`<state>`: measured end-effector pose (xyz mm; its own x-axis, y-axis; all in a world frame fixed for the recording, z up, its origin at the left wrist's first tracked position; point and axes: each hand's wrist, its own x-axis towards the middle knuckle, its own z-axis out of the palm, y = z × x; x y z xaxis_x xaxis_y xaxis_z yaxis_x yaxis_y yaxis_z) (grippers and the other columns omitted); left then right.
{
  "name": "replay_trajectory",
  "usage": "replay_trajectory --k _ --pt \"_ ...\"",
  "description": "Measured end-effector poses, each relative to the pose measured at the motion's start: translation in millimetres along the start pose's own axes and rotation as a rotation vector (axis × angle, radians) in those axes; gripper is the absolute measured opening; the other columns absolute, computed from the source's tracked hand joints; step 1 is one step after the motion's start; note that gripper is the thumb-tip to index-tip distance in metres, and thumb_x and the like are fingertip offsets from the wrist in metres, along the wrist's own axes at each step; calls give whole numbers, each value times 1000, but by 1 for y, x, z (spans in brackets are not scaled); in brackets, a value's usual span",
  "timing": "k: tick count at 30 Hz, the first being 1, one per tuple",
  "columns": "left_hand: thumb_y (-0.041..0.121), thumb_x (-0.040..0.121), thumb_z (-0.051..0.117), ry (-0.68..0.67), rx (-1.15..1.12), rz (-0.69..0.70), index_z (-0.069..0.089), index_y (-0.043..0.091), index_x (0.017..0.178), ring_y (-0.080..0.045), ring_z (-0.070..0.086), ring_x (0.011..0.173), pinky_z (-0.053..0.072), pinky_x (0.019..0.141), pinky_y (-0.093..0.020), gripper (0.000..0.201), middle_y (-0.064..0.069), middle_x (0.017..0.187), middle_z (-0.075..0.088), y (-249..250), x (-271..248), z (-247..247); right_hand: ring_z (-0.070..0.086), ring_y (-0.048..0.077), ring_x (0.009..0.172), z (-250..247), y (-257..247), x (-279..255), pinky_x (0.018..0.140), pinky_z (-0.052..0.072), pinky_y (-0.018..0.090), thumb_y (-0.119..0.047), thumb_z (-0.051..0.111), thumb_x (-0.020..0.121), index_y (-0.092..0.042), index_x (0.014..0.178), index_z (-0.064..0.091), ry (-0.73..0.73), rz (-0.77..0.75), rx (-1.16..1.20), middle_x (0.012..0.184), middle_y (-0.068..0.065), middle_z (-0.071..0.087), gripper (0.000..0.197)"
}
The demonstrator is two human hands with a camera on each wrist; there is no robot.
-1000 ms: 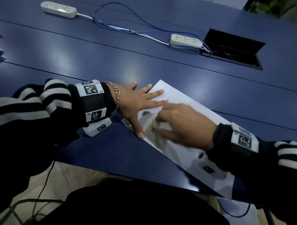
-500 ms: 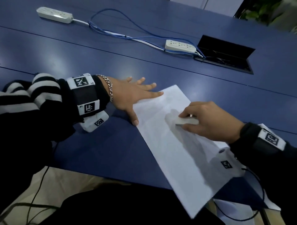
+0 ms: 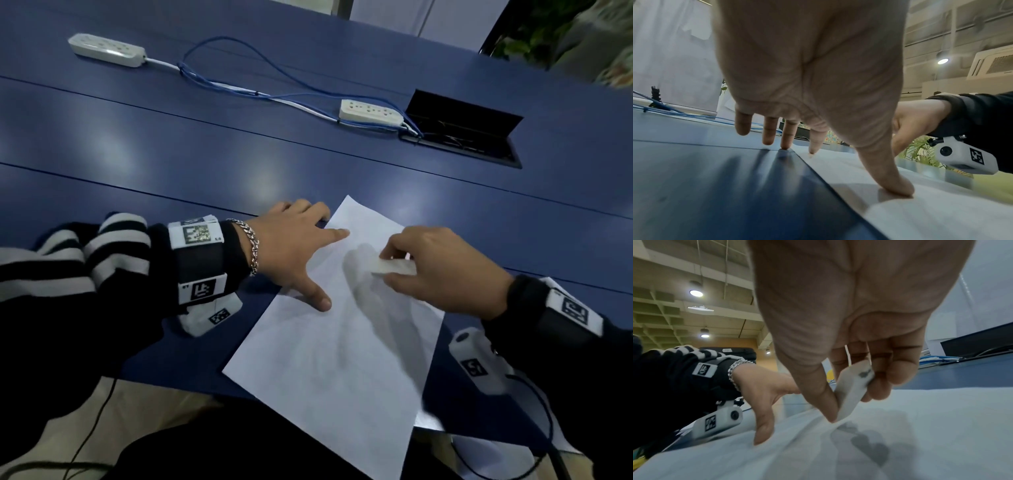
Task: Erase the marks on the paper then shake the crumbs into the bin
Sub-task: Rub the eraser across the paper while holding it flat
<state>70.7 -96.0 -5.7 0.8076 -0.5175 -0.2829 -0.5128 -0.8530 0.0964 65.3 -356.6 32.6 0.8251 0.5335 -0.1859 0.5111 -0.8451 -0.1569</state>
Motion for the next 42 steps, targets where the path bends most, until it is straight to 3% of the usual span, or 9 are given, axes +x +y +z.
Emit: replay_trajectory --k 3,5,13,20,24,29,33,39,42 --pt "99 61 61 -100 -15 51 -9 42 165 -26 -12 161 0 128 -58 137 14 173 -18 -3 9 -2 61 18 93 0 2 17 84 51 38 -44 69 86 -25 112 69 65 2 33 100 -5 64 32" --pt "99 61 61 -176 -27 46 -17 42 163 -25 -22 159 -7 126 -63 140 20 170 -24 -4 14 -3 62 19 93 2 2 26 84 51 39 -43 69 87 -24 112 70 94 -7 41 100 -4 66 32" --pt "106 49 56 -243 -39 2 -25 47 158 -26 -26 158 -12 118 -75 149 30 165 -31 -8 20 -2 59 17 85 6 -2 29 78 50 34 -38 74 82 -20 96 70 69 -52 33 93 -6 65 23" --pt "105 49 58 -266 -25 -14 -26 48 158 -26 -24 158 -13 116 -77 148 29 165 -30 -4 18 -7 60 22 86 2 3 32 79 53 42 -38 73 82 -18 97 70 92 -22 -15 92 -3 63 25" --pt "104 50 60 -276 -25 -21 -26 47 158 -27 -23 159 -12 115 -79 149 29 165 -31 -3 17 -8 61 24 83 11 -18 14 71 52 39 -42 68 86 -18 98 69 37 -148 -62 92 -2 60 26" --pt "105 49 58 -282 -13 -24 -27 47 157 -27 -24 158 -12 115 -79 149 29 164 -31 -2 18 -9 63 30 89 1 -5 27 75 51 39 -34 71 85 -14 102 70 100 5 -47 94 2 62 27" --pt "101 53 62 -279 -22 -25 -25 45 159 -28 -24 158 -13 115 -79 148 27 166 -31 0 16 -12 60 28 90 11 -33 11 73 42 37 -33 64 89 -13 103 66 27 -114 -148 101 4 60 25" --pt "103 52 59 -272 -25 -29 -26 46 158 -27 -24 158 -14 114 -79 147 27 165 -31 -1 15 -9 61 30 98 1 -12 27 76 43 35 -38 65 90 -14 109 67 74 52 -115 103 2 61 31" --pt "103 51 60 -274 -25 -27 -25 45 159 -29 -23 158 -14 114 -80 149 26 166 -31 0 15 -10 60 28 97 9 -34 16 74 37 34 -34 61 92 -14 110 66 50 -47 -184 106 4 61 27"
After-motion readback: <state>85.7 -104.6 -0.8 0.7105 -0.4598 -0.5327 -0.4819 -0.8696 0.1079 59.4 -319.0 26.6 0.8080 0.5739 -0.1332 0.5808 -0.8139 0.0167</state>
